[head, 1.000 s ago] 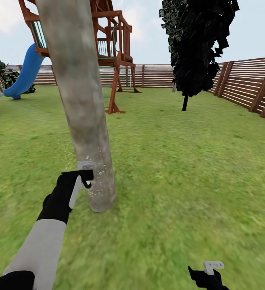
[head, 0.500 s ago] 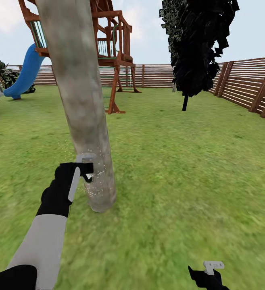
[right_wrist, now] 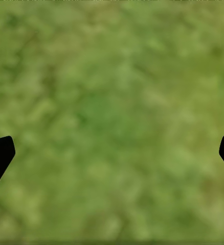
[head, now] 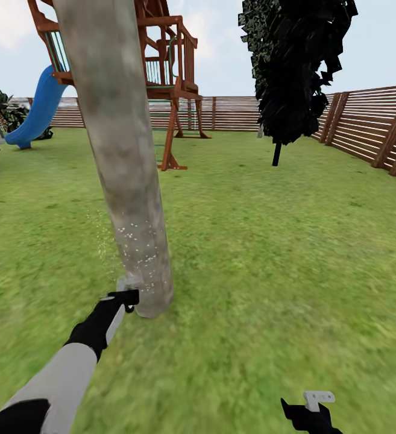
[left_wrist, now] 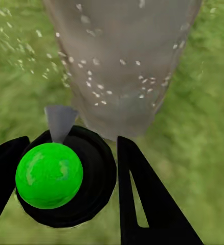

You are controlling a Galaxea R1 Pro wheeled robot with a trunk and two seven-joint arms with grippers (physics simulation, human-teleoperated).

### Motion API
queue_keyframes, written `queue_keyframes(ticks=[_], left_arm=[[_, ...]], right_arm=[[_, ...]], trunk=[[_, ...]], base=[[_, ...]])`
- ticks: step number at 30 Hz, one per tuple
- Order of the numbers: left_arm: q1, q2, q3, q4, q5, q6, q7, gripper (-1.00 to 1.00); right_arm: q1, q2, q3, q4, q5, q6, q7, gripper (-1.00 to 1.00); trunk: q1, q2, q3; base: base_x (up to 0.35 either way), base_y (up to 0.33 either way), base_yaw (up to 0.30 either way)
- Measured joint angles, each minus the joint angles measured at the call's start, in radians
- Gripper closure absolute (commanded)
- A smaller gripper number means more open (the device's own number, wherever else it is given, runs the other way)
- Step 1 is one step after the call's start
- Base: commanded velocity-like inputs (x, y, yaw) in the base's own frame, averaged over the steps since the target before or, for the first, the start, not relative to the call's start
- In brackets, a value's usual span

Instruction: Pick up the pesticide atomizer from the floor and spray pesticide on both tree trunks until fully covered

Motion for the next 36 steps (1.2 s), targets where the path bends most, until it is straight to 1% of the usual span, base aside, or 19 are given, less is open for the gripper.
queue_keyframes(ticks=[2,3,5,7,9,12,15,25,29,36], left_arm=[[0.001,0.0,0.0,0.045,-0.001,-0.065,-0.003,1.0],[0.01,0.0,0.0,0.064,0.002,-0.074,-0.005,1.0],[0.045,0.0,0.001,0.083,0.006,-0.08,-0.009,1.0],[0.06,-0.004,-0.004,0.08,0.002,-0.079,-0.009,1.0],[0.064,-0.005,-0.005,0.08,0.0,-0.078,-0.008,1.0],[0.066,-0.004,-0.004,0.081,0.007,-0.076,-0.007,1.0],[0.066,-0.008,-0.005,0.085,0.009,-0.075,-0.006,1.0],[0.066,-0.01,-0.005,0.087,0.008,-0.075,-0.004,1.0],[0.066,-0.009,-0.005,0.087,0.008,-0.075,-0.004,1.0],[0.066,-0.011,-0.005,0.087,0.008,-0.075,-0.003,1.0]], right_arm=[[0.0,0.0,0.0,-0.001,0.0,0.0,0.0,-1.0],[0.0,0.0,0.0,-0.001,0.0,0.0,0.0,-1.0],[0.0,0.0,0.0,-0.001,0.0,-0.001,0.0,-1.0],[0.0,0.0,0.0,-0.001,-0.001,-0.001,0.0,-1.0],[0.0,0.0,0.0,-0.002,-0.002,-0.001,0.0,-1.0],[0.0,0.0,-0.001,-0.002,-0.003,-0.001,0.0,-1.0],[0.0,-0.005,-0.002,-0.002,-0.002,-0.001,-0.001,-1.0],[0.0,-0.001,0.0,-0.002,-0.002,-0.001,0.0,-1.0],[0.0,-0.001,0.0,-0.002,-0.002,-0.001,0.0,-1.0],[0.0,0.0,0.0,-0.002,-0.002,-0.001,0.0,-1.0]], trunk=[[0.0,0.0,0.0],[0.0,0.0,0.0],[0.0,0.0,0.0],[0.0,0.0,0.0],[0.0,0.0,0.0],[0.0,0.0,0.0],[0.0,0.0,0.0],[0.0,0.0,0.0],[0.0,0.0,0.0],[0.0,0.0,0.0]], base=[[0.0,0.0,0.0],[0.0,0.0,0.0],[0.0,0.0,0.0],[0.0,-0.11,0.0],[0.0,-0.235,0.0],[0.0,-0.267,0.0],[0.016,-0.271,0.0],[0.057,-0.271,0.004],[0.001,-0.271,0.148],[0.032,-0.271,0.26]])
